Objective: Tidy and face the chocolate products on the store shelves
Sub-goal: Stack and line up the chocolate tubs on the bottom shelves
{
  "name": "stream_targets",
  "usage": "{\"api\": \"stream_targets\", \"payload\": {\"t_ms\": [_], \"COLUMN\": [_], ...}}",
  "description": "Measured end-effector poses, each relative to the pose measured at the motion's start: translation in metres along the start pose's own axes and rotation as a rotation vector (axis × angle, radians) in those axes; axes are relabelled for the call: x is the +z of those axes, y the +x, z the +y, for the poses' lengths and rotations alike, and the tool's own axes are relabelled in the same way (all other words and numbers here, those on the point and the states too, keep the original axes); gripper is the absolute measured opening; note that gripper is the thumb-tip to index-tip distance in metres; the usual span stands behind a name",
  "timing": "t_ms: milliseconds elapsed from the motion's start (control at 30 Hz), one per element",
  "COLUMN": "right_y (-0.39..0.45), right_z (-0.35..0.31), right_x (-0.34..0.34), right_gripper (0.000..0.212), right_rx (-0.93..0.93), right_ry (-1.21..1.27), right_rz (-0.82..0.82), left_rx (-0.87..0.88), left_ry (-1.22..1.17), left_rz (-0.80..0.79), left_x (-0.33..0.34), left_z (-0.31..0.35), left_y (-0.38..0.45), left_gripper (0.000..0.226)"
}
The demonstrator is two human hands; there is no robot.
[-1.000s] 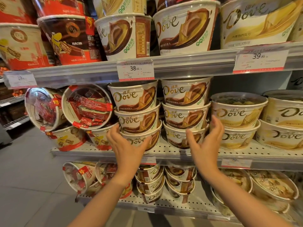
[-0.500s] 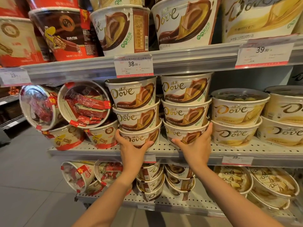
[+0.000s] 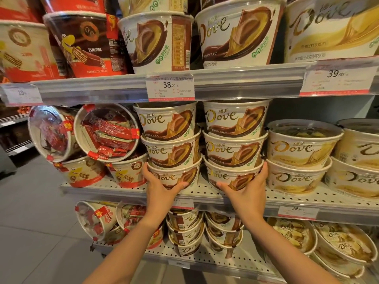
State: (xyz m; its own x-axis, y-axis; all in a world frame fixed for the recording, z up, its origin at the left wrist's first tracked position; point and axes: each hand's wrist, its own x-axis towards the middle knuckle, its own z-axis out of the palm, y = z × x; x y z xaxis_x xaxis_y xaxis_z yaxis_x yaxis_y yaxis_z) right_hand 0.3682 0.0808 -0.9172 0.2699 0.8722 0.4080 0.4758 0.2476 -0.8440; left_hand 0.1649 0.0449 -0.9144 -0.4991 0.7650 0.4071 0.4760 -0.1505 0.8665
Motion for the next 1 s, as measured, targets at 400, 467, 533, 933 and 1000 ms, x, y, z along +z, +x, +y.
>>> {"api": "stream_targets", "payload": {"t_ms": [400, 467, 533, 933, 1000], "right_y": [-0.003, -0.005, -0.007, -0.011, -0.011], "right_z": [0.004, 0.004, 0.002, -0.014, -0.019], "right_x": [0.005, 0.007, 0.008, 0.009, 0.008], "right_gripper": [0.134, 0.134, 0.134, 0.131, 0.131], "right_rx": [-0.067, -0.057, -0.050, 0.013, 0.022], "right_ry": [-0.012, -0.008, 0.007, -0.024, -0.049], "right_rz": [0.016, 0.021, 0.024, 0.011, -0.010], "left_rx": [-0.033, -0.034, -0.025, -0.026, -0.038], "left_ry": [-0.002, -0.003, -0.013, -0.115, -0.167], "left_rz": [-0.072, -0.116, -0.187, -0.549, -0.587], "left_x": [-0.008, -0.012, -0.019, -0.061, -0.076], "left_z": [0.003, 0.002, -0.001, -0.024, -0.025], "left_y": [0.000, 0.001, 0.003, 0.014, 0.016], "left_gripper": [0.131, 0.131, 0.129, 0.112, 0.106]}}
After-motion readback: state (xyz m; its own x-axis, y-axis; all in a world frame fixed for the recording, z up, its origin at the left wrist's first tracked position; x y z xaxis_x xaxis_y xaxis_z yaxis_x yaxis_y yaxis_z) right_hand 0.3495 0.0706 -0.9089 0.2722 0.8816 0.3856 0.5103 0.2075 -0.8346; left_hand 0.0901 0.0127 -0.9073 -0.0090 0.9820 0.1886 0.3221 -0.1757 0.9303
